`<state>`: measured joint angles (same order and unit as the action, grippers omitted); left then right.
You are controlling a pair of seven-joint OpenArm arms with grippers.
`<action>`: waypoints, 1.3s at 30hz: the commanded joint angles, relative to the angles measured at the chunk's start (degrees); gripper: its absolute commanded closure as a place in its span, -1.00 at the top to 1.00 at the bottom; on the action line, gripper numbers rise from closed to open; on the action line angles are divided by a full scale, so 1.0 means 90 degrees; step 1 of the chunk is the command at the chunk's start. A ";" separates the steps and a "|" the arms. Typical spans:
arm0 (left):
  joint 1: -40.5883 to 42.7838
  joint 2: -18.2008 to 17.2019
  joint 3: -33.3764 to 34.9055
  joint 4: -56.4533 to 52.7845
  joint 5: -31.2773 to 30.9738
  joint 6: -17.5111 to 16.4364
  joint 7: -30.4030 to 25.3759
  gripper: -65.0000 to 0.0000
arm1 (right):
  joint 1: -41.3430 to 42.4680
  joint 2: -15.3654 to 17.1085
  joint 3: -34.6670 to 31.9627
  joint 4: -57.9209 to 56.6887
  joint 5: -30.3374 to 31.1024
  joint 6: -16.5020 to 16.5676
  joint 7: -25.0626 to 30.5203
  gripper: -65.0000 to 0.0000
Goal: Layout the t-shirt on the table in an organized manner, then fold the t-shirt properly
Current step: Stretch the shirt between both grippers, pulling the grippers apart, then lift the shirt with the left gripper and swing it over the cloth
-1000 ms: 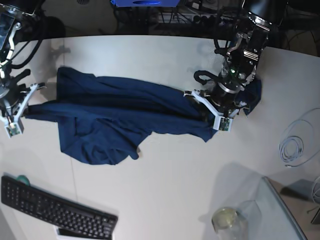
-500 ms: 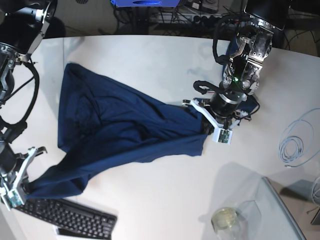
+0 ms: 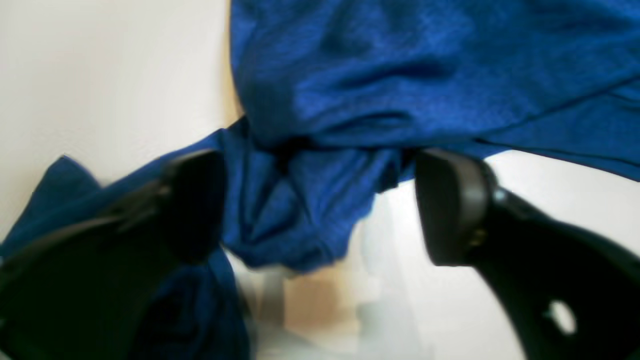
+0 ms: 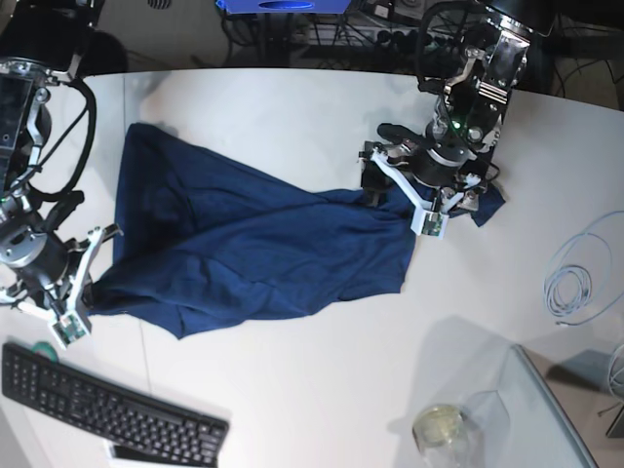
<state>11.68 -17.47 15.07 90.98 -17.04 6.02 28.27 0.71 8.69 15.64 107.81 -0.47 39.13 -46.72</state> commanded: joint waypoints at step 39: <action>-0.2426 -0.0251 -0.1377 -0.1078 0.0042 -0.1377 0.0312 -1.00 | -0.0631 -0.0257 -0.1235 0.0705 0.0028 -0.0036 0.0126 -1.00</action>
<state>-8.88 -19.18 3.09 80.40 -16.84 -6.50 32.36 -6.09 5.58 3.97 113.14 0.19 39.51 -46.30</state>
